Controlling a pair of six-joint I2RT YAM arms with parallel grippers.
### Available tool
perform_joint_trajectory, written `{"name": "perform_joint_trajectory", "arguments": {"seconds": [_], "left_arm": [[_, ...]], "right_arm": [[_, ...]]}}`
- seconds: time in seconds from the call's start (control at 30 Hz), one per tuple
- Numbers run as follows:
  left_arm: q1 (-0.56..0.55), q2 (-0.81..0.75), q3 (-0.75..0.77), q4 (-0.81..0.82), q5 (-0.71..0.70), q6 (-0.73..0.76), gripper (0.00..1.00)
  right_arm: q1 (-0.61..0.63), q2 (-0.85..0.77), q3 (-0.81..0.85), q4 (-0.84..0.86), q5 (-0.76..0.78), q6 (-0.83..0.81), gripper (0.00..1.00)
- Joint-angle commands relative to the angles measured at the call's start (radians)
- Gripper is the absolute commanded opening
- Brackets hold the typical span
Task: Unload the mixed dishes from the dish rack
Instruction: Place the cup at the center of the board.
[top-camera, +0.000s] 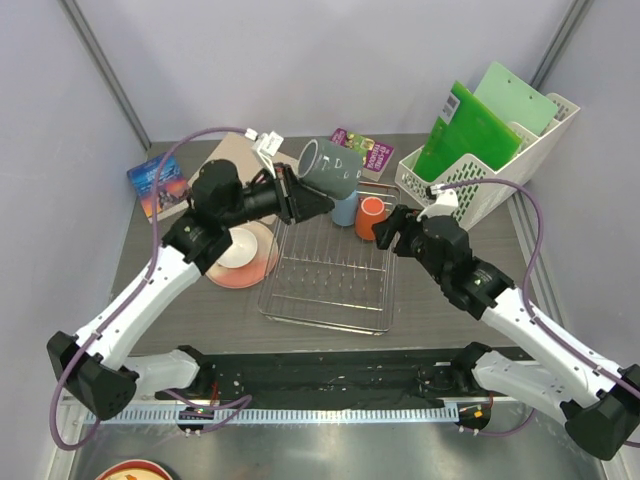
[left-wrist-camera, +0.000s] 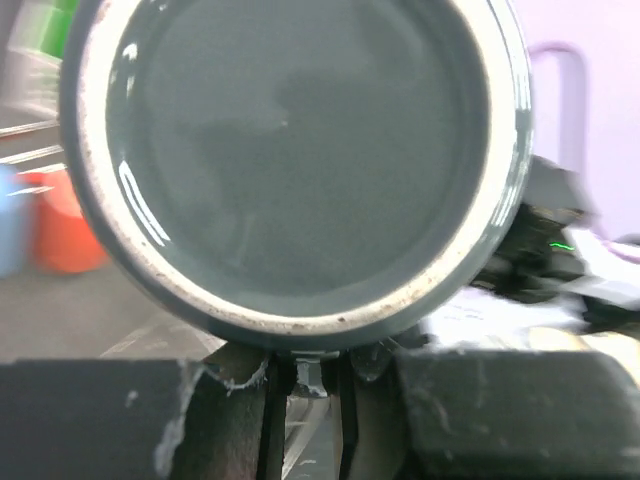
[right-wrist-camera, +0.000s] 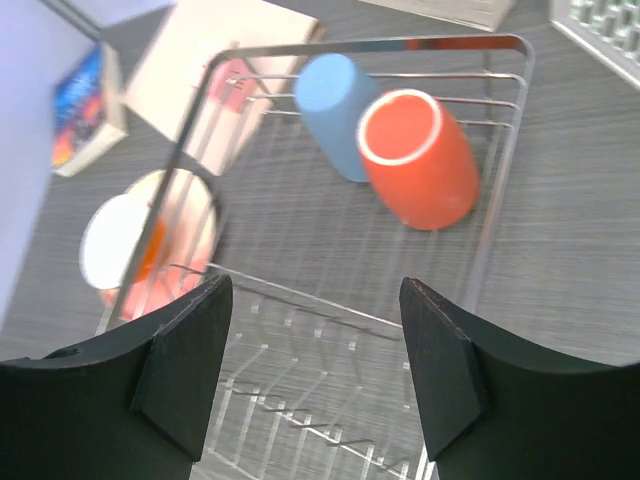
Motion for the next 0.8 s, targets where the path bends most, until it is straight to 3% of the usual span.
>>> {"name": "perform_joint_trajectory", "arguments": {"seconds": [0.0, 0.33, 0.77], "left_arm": [[-0.003, -0.061, -0.173, 0.607, 0.228, -0.381, 0.0], [-0.003, -0.067, -0.388, 1.056, 0.21, -0.689, 0.01], [-0.004, -0.038, -0.445, 1.099, 0.2, -0.7, 0.01]], "right_arm": [[0.004, -0.072, -0.028, 0.17, -0.094, 0.049, 0.72], [0.004, -0.189, -0.146, 0.502, -0.227, 0.152, 0.71], [0.004, -0.129, -0.169, 0.803, -0.34, 0.201, 0.68]]}}
